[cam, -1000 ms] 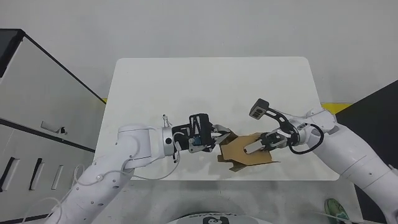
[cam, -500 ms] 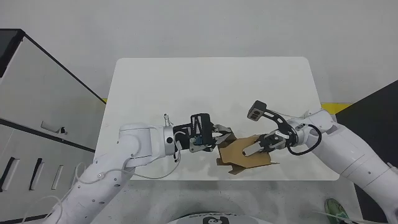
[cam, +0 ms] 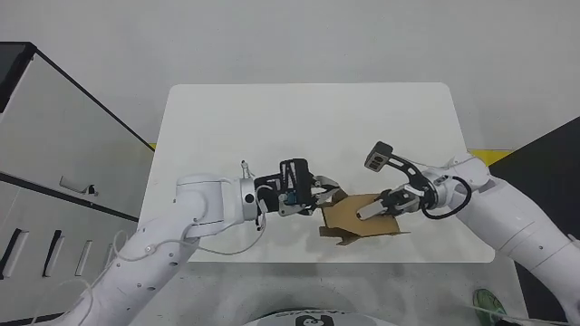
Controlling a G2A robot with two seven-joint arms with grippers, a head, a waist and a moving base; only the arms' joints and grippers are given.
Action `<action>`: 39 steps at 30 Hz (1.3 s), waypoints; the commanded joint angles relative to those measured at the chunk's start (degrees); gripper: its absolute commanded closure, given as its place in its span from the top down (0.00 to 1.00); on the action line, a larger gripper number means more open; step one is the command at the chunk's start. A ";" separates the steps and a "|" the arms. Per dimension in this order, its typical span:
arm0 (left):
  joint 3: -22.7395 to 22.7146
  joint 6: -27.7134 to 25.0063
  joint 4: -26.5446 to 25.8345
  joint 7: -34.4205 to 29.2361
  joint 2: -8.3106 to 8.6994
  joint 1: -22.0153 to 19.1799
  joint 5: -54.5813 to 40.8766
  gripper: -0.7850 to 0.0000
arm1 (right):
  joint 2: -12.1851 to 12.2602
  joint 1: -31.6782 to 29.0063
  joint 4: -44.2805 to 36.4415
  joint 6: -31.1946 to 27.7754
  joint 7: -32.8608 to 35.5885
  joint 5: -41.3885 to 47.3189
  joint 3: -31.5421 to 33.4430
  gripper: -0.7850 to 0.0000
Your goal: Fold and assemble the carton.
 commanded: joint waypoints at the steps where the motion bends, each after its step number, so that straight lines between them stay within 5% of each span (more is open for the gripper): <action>1: -1.32 -0.16 -0.09 0.26 0.21 0.31 -0.17 0.00 | 0.12 -0.53 0.14 0.00 0.00 0.63 0.97 0.00; 18: -7.05 -0.54 -0.61 1.74 1.34 4.79 0.01 0.00 | 0.36 -6.32 -0.11 0.00 0.00 8.52 11.22 0.00; 39: -0.33 -1.80 -0.93 2.60 0.19 0.94 -0.70 0.00 | -3.14 -7.18 -0.11 0.00 0.00 8.25 13.06 0.00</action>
